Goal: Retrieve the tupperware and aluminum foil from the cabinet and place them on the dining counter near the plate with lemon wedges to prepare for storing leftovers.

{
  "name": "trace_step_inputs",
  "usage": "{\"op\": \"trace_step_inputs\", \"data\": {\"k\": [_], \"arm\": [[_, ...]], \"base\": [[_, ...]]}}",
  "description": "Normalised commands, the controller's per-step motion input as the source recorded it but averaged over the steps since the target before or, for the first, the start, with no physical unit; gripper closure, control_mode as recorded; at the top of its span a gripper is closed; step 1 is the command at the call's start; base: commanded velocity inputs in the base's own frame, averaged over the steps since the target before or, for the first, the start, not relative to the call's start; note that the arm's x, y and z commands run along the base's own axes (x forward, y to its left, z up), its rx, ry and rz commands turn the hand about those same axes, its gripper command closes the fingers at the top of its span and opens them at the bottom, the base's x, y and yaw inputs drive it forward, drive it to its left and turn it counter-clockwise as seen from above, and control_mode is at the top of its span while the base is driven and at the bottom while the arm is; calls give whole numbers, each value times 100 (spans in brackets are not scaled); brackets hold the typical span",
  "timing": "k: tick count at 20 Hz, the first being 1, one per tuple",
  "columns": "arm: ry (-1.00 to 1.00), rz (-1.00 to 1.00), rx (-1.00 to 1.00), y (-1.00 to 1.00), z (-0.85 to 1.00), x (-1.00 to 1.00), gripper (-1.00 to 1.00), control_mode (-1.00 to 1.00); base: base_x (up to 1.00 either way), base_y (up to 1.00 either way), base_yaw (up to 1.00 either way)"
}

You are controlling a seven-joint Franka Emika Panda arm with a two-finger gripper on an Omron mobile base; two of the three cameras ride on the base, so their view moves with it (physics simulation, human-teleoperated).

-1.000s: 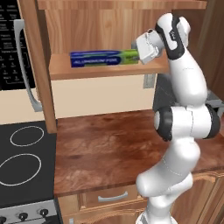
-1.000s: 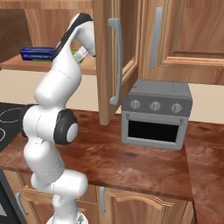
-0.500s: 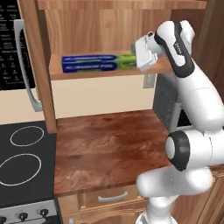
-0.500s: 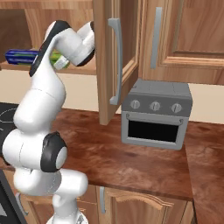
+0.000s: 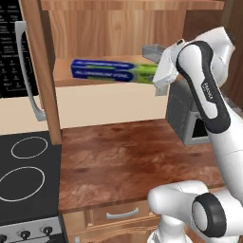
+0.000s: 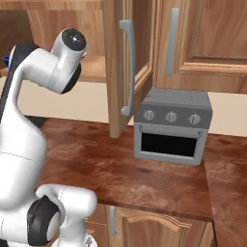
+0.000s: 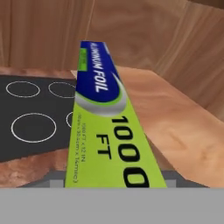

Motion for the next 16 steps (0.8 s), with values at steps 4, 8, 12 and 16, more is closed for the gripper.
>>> {"op": "trace_step_inputs", "data": {"k": [4,8,12,16], "arm": [[12,-25,0,-21,20,-100,100,-100],[15,-19,0,-54,8,-100,100,-100],[10,-1,1,-61,9,-100,100,-100],[15,4,0,-37,0,-100,100,-100]], "base": [[0,0,0],[0,0,0],[0,0,0],[0,0,0]]}}
